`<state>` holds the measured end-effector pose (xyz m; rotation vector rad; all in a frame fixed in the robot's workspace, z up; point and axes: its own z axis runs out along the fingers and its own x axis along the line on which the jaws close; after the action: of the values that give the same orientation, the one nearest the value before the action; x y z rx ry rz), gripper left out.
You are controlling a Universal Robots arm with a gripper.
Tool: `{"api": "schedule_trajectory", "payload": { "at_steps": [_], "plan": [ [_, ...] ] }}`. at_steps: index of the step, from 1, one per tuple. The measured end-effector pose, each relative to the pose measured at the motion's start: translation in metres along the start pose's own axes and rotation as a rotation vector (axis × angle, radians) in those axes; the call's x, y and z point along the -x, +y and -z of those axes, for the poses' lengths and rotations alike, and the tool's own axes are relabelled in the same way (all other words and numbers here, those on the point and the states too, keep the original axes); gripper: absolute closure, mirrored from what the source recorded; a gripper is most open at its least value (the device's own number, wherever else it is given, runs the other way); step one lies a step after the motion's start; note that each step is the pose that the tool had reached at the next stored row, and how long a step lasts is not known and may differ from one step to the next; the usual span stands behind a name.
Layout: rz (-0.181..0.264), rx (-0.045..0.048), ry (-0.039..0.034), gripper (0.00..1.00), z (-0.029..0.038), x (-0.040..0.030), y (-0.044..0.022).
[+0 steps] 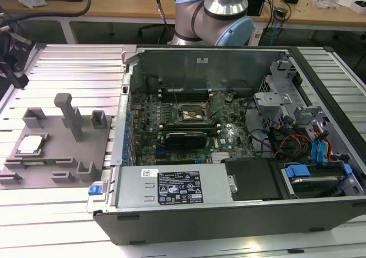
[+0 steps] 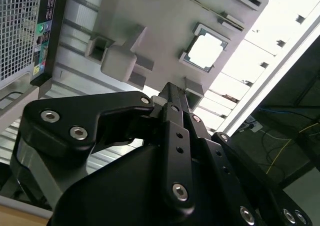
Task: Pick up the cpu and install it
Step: 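Reach for the cpu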
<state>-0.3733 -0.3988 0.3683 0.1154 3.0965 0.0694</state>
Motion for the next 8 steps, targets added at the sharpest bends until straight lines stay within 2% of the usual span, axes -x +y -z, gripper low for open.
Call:
{"api": "schedule_trajectory", "payload": {
  "at_steps": [8],
  "plan": [
    [0.000,0.0000,0.0000,0.89,-0.0092,-0.0056,-0.0010]
  ]
}}
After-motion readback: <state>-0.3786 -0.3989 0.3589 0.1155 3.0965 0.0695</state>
